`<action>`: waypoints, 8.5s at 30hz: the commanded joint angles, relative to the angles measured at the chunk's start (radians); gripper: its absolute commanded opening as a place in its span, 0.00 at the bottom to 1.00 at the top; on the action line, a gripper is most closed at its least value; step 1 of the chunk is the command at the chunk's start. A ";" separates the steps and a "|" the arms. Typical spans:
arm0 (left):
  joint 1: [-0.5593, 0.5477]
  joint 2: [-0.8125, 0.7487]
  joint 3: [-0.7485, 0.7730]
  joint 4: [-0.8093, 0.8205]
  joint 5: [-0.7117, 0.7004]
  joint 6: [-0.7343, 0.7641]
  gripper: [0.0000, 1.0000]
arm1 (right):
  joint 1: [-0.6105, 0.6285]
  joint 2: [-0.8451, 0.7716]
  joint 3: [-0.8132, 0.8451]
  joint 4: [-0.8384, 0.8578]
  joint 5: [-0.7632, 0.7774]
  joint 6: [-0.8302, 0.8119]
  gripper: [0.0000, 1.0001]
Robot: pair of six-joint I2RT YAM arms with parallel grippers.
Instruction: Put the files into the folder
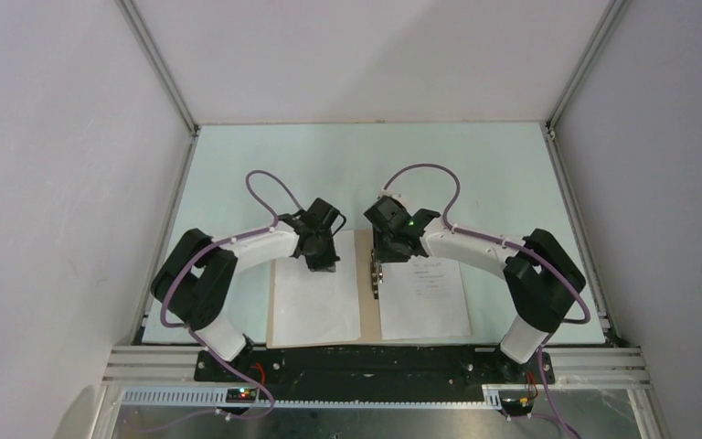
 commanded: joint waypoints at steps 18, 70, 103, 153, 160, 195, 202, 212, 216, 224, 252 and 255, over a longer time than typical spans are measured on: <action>0.017 0.039 -0.014 0.048 -0.018 -0.042 0.00 | 0.052 0.085 0.058 -0.025 0.087 0.022 0.25; 0.020 0.042 0.022 0.048 0.001 -0.047 0.00 | 0.113 -0.115 -0.173 0.071 0.064 0.153 0.25; 0.063 -0.270 0.010 -0.045 0.017 -0.007 0.09 | 0.002 0.098 -0.104 0.187 -0.034 0.163 0.04; 0.299 -0.242 0.037 -0.005 0.063 -0.013 0.34 | 0.194 0.231 0.402 -0.164 0.250 -0.100 0.39; 0.303 -0.259 0.013 -0.004 0.055 -0.011 0.34 | 0.205 0.255 0.396 -0.171 0.233 -0.108 0.38; 0.112 0.010 0.113 0.078 0.115 -0.172 0.32 | 0.211 0.092 0.072 0.007 0.147 -0.082 0.13; 0.045 0.114 0.188 0.107 0.160 -0.208 0.32 | 0.214 0.035 -0.009 0.059 0.145 -0.080 0.13; 0.005 0.163 0.194 0.123 0.170 -0.214 0.30 | 0.213 -0.006 -0.045 0.083 0.153 -0.076 0.13; -0.012 0.182 0.194 0.129 0.177 -0.209 0.29 | 0.212 -0.009 -0.045 0.091 0.151 -0.073 0.13; -0.033 0.208 0.185 0.135 0.177 -0.217 0.26 | 0.206 -0.021 -0.045 0.103 0.141 -0.071 0.14; -0.054 0.233 0.164 0.134 0.156 -0.247 0.07 | 0.180 -0.125 -0.044 0.063 0.121 0.021 0.45; -0.054 0.231 0.159 0.135 0.154 -0.254 0.06 | 0.168 -0.143 -0.043 0.058 0.156 0.033 0.39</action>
